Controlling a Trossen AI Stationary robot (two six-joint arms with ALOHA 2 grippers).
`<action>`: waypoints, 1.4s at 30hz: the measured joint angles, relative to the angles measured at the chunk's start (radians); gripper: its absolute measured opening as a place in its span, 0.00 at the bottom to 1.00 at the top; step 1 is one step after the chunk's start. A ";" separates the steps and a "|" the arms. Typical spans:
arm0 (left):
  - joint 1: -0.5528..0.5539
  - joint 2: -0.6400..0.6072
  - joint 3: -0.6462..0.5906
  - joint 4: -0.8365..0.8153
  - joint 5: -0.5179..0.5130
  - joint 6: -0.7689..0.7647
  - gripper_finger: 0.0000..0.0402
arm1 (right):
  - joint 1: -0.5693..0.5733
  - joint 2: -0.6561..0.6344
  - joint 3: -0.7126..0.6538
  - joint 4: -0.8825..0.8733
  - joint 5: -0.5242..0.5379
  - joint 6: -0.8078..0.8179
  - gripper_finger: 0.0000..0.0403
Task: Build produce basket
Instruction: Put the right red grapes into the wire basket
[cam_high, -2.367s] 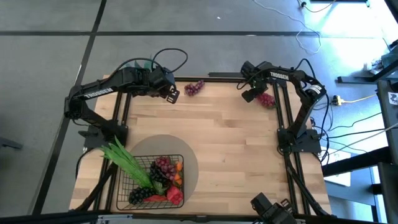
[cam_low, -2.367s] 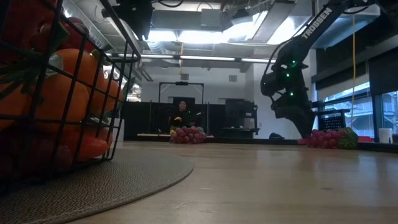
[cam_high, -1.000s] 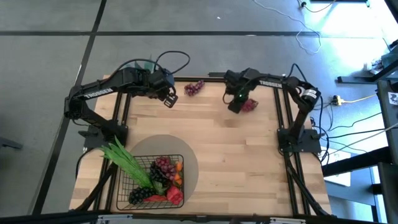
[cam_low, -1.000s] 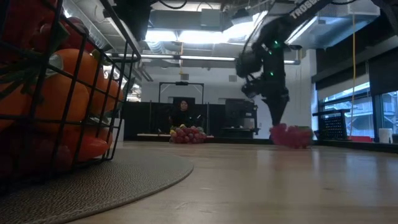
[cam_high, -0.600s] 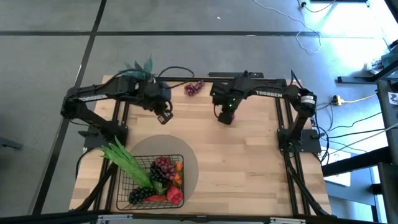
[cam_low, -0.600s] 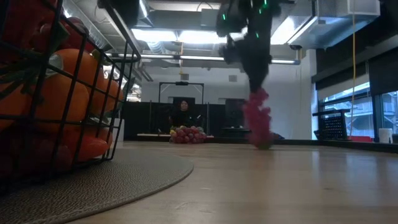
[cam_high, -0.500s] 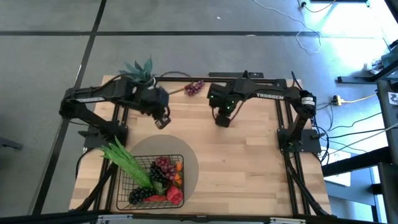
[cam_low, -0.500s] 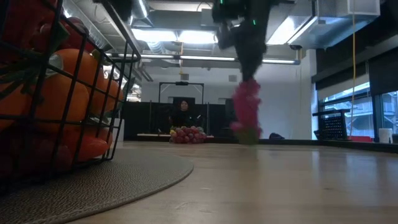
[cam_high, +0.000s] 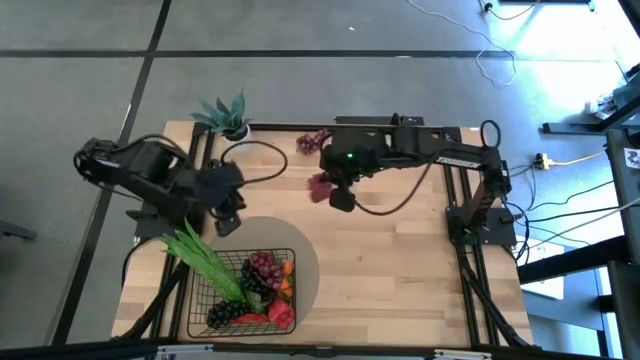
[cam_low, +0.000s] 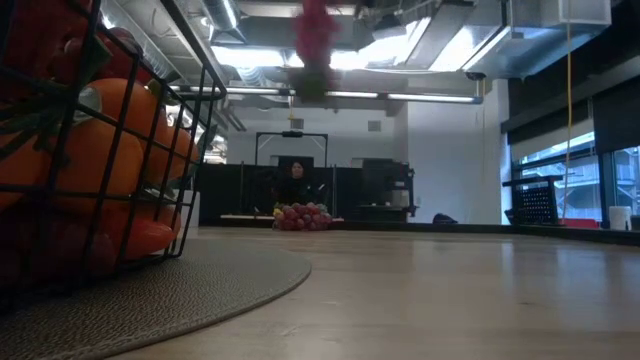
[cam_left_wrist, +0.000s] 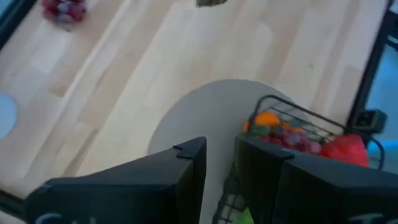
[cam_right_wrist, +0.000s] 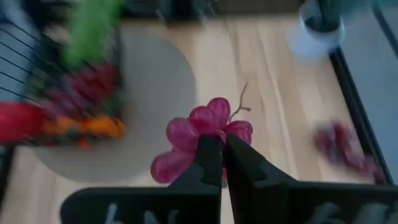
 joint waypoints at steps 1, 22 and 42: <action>-0.017 -0.003 0.000 0.000 0.000 0.000 0.18 | 0.010 0.000 0.018 0.024 -0.018 -0.009 0.00; -0.174 -0.081 -0.001 -0.001 -0.035 -0.004 0.18 | 0.118 0.159 0.048 0.686 -0.484 -0.051 0.00; -0.174 -0.084 -0.001 -0.001 -0.023 -0.030 0.18 | 0.171 0.444 0.048 1.229 -0.799 0.017 0.00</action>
